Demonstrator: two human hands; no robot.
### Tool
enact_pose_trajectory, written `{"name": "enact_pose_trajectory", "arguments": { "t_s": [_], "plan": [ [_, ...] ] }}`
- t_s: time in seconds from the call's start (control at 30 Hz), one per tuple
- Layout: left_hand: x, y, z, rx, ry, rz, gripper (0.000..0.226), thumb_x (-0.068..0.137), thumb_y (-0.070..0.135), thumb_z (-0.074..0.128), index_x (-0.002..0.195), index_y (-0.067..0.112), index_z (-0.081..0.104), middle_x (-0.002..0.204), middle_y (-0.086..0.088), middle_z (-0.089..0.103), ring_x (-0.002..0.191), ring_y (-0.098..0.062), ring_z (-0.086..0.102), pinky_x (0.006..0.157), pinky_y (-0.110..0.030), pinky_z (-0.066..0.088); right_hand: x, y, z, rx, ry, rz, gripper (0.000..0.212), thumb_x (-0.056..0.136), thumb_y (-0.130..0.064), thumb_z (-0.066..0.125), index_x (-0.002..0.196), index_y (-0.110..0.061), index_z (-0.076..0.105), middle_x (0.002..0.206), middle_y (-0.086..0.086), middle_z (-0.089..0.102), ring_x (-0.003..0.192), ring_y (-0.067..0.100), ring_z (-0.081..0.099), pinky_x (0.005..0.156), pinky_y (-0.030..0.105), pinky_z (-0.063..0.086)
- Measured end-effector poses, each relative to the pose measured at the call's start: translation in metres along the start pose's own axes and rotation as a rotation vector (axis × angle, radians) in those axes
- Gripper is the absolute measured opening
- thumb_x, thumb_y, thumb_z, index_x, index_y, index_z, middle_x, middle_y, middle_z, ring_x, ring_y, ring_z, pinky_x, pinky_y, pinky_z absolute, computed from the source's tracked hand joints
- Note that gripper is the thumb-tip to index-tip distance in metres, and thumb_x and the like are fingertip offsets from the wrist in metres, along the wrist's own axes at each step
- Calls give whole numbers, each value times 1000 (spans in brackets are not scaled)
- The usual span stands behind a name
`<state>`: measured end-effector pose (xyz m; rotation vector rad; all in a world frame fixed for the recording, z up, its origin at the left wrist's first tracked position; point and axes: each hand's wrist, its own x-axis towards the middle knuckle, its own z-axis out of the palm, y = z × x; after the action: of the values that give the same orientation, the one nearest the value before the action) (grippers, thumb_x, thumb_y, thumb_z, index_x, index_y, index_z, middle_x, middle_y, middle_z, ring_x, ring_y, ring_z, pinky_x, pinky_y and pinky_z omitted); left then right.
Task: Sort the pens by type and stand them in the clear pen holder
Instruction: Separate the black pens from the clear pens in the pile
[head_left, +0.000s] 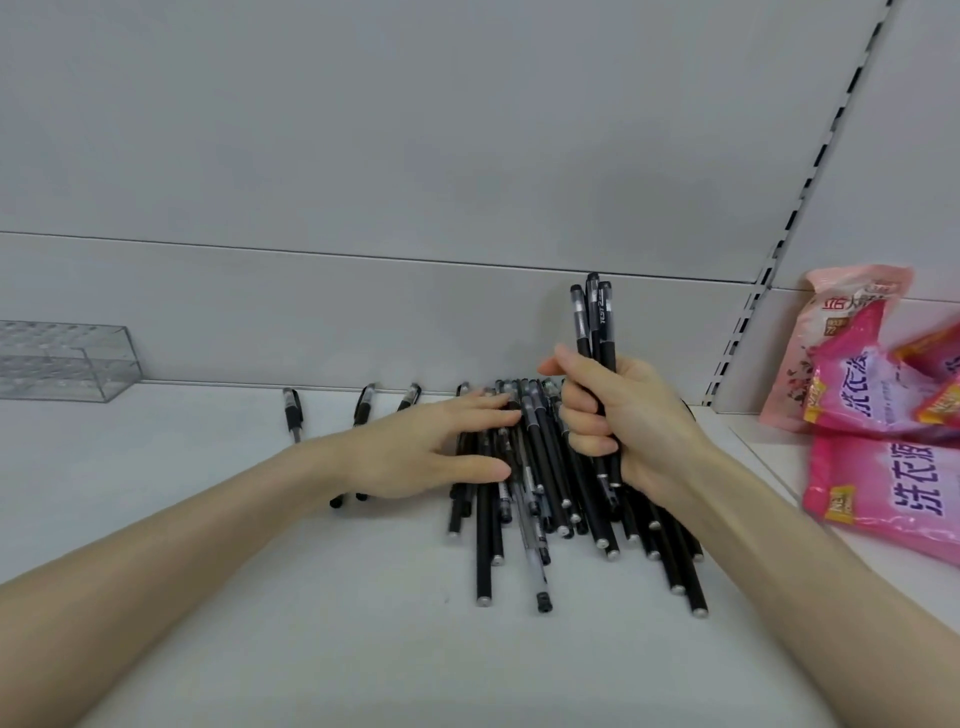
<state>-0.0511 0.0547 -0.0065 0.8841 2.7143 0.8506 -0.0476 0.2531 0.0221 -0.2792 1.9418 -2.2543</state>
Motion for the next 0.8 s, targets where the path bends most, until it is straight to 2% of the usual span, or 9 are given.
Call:
{"name": "enact_pose_trajectory", "arguments": {
  "t_s": [0.1,0.17,0.23,0.3,0.4,0.5,0.6,0.7,0.8],
  "plan": [
    [-4,-12,-12,41,-22,-9,64,87,46,53,145,30,30,153,20,16,140,10,6,109,-6,3,1,7,5,23,-15,25,24,98,-23,48,87,-4,56,49,-4,36,36,5,26,32,16,20],
    [-7,-18,-20,110,-34,-11,61,87,47,52,143,31,35,151,21,22,139,10,10,114,-13,5,2,10,10,42,-22,21,24,99,-23,46,85,-5,54,50,-3,38,37,5,28,32,16,22],
    [-9,-21,-26,145,7,-44,51,91,39,53,140,30,41,145,24,27,137,9,11,113,-13,4,3,11,15,57,-18,19,24,100,-22,45,83,-6,52,51,-2,38,38,6,29,33,16,23],
    [-11,-22,-26,74,81,-44,47,93,37,52,138,26,45,143,22,29,137,8,14,114,-15,7,4,13,19,45,-7,9,24,100,-22,45,83,-7,53,53,-2,39,40,7,30,34,17,25],
    [-11,-14,-16,25,61,17,62,88,58,42,142,29,37,148,27,22,135,15,11,116,-21,8,6,15,22,39,17,-9,25,100,-22,46,82,-7,54,54,-2,39,41,8,31,35,18,27],
    [-6,-16,-12,127,-4,10,63,88,51,47,146,30,30,148,27,11,133,16,3,117,-23,-1,6,15,22,67,17,-18,24,100,-22,46,83,-7,54,54,-1,40,41,8,31,36,18,28],
    [-9,-29,-21,55,-18,7,62,85,48,54,142,35,35,153,21,16,138,11,8,117,-20,7,5,15,22,68,0,-13,23,99,-22,47,84,-6,54,55,0,40,42,9,31,36,18,28],
    [-10,-39,-20,12,38,-2,49,89,42,58,136,35,46,152,16,26,139,9,16,118,-26,13,4,14,23,73,-27,-5,22,99,-22,47,86,-6,55,56,0,40,42,9,32,37,18,29],
    [-9,-35,-21,44,164,11,58,81,56,62,132,29,52,147,14,37,135,4,30,116,-23,20,2,13,25,53,-56,8,22,98,-23,48,88,-6,56,55,-1,40,42,8,31,36,17,27]
  ]
}}
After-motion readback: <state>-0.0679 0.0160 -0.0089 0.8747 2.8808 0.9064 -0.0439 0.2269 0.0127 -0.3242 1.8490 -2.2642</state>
